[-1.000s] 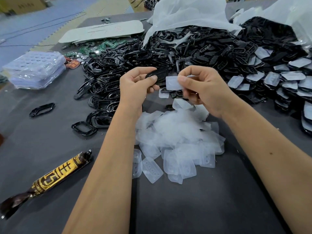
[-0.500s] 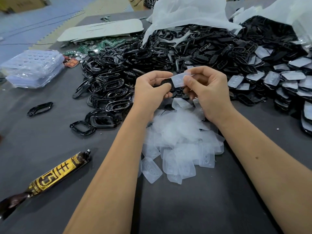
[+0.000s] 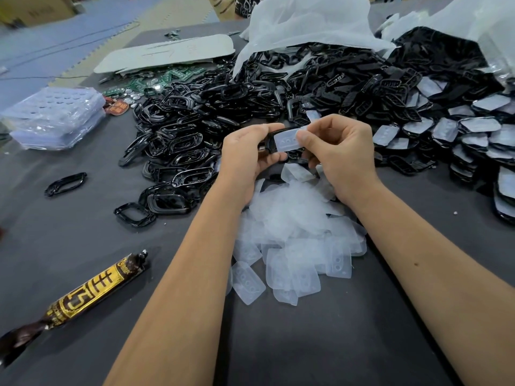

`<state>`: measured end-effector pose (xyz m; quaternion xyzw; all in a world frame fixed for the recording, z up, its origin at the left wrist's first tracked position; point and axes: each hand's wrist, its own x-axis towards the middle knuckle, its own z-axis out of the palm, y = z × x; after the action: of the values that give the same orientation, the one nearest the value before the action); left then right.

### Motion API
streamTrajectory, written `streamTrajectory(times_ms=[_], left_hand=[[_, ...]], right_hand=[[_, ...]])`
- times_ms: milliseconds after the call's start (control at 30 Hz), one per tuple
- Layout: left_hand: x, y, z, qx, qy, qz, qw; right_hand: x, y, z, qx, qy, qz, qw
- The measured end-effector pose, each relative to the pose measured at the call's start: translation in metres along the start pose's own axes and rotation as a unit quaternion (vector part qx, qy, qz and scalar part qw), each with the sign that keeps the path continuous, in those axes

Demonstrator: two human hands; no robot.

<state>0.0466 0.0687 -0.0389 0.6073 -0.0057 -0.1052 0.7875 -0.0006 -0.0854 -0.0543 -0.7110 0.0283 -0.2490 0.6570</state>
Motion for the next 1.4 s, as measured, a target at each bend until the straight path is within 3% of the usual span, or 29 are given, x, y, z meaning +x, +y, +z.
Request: streamTrajectory(times_ms=[267,567,1067,1200,1400], left_hand=[[0.001,-0.002,0.001,-0.008,-0.026,-0.013,1.000],[-0.002,-0.009,-0.001,0.063,-0.071,0.043,0.995],[-0.003,-0.008,0.000,0.063,-0.067,0.039,0.995],[-0.002,-0.008,-0.002,0.047,-0.075,0.034,0.996],[-0.002,-0.008,-0.002,0.044,-0.105,0.045,0.992]], right_hand=[[0.003,0.004,0.001,-0.103,0.064,-0.015,0.993],[0.003,0.003,0.003,-0.105,0.063,-0.011,0.992],[0.002,0.003,0.002,-0.125,0.067,-0.002,0.990],[0.003,0.003,0.000,-0.086,0.059,0.022,0.994],[0.003,0.000,-0.007,0.022,-0.034,0.075,0.996]])
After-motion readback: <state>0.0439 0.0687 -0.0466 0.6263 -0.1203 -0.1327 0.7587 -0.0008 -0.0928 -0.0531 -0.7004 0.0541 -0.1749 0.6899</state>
